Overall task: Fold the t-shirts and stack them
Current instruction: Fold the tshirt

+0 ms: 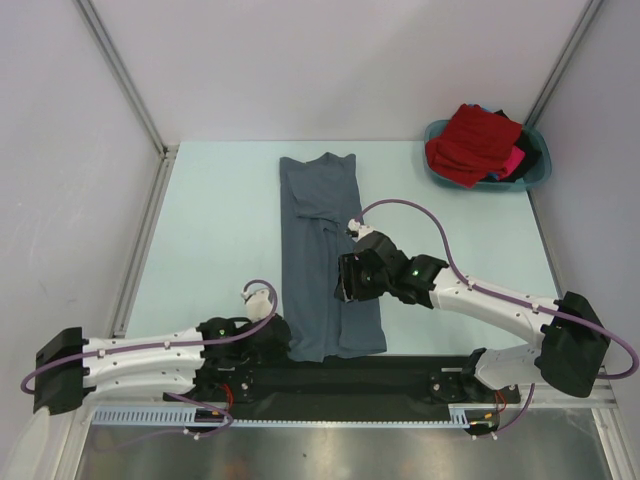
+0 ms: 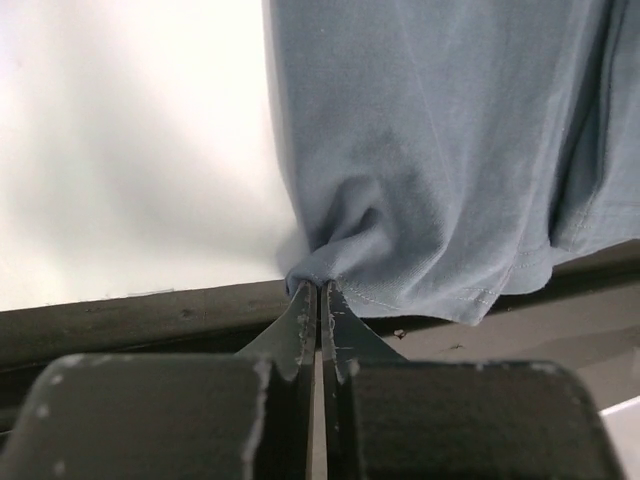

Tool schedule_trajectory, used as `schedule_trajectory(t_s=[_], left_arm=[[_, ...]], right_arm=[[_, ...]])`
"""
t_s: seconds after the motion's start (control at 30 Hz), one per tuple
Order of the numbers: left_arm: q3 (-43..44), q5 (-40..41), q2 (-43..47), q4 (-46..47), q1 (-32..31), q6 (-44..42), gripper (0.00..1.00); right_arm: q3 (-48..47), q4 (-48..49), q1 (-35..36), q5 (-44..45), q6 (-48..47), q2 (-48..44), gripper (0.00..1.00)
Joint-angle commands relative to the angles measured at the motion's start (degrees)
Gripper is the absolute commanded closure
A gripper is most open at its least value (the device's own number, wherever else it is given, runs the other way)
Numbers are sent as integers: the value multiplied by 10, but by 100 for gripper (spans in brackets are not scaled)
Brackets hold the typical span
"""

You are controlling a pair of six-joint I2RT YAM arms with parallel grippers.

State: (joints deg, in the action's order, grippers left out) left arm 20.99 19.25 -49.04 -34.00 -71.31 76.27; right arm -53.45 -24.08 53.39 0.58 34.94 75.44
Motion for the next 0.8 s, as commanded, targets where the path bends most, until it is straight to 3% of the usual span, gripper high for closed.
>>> schedule_trajectory(t_s=[0.0,0.27,0.63,0.7,0.77], left_arm=[[14,-5,8,14,-3,-20,100],[101,-74,18,-20,-2,-65,100],[153,-134,64,-68,-3,-41,100],[157,-138,81,-93,-3,-29,93],[160,-144,93,-107,-4,-22,93]], right_arm=[[2,18,-2,-16,5,4,47],[3,24,-2,-25,1,14,47],[12,23,-2,-24,2,12,48],[12,25,-2,-26,2,15,48],[12,25,-2,-26,2,14,48]])
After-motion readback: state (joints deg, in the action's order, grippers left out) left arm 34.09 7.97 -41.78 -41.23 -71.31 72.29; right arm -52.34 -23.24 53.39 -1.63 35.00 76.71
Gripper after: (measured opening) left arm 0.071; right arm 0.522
